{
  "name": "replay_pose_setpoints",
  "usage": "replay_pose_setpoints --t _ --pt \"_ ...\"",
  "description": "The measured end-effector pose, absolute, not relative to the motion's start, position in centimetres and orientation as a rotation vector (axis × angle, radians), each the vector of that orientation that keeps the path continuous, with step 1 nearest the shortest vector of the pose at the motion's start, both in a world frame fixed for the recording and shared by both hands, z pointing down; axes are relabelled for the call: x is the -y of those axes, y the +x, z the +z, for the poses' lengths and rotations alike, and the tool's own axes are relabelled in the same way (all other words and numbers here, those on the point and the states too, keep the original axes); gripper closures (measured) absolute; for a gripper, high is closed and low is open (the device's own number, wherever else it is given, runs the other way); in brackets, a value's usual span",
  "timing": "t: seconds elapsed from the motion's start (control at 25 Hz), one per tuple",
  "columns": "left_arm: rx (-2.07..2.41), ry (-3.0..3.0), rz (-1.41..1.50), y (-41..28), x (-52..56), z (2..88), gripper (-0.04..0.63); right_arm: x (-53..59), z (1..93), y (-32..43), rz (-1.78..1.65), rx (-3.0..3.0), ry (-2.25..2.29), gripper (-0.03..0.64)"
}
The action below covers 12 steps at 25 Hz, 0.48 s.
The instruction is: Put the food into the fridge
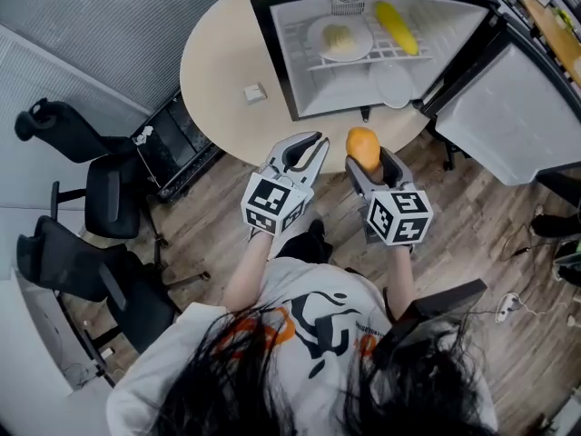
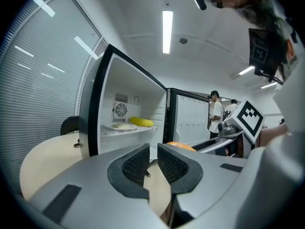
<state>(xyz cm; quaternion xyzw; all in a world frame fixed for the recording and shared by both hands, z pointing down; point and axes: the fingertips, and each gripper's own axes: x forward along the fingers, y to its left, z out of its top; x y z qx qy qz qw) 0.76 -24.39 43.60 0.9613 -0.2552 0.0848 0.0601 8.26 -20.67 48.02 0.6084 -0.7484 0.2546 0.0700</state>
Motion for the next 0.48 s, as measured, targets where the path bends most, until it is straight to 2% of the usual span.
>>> replay_pose_setpoints --t 0.48 --pt "0.728 2.871 0.21 -0.3 27.9 44.6 0.551 24.1 49.3 6.7 0.874 2.226 1.825 0.291"
